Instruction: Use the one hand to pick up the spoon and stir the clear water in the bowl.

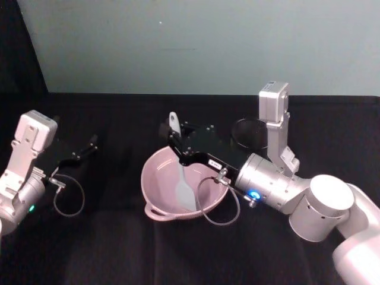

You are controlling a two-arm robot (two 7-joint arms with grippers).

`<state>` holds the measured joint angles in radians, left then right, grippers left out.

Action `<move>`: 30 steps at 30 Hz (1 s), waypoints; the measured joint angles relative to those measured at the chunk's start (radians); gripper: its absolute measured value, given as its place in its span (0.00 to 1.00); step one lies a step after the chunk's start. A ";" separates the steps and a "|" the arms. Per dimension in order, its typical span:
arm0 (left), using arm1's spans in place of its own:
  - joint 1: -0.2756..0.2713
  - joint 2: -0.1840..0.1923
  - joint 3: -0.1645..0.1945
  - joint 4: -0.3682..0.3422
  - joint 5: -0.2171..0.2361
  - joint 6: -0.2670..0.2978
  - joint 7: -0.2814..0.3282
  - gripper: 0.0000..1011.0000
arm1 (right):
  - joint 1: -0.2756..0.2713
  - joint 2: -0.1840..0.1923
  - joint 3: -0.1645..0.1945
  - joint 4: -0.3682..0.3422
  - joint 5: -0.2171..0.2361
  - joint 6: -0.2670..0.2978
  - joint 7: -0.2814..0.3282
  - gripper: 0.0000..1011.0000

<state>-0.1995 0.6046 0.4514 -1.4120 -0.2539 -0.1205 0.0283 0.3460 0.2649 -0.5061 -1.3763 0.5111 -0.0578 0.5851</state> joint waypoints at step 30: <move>0.000 0.000 0.000 0.000 0.000 0.000 0.000 1.00 | 0.135 -0.173 -0.004 0.301 -0.084 -0.194 -0.087 0.11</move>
<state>-0.1996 0.6047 0.4513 -1.4120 -0.2539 -0.1206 0.0283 0.4815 0.0920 -0.5101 -1.0756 0.4269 -0.2514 0.4976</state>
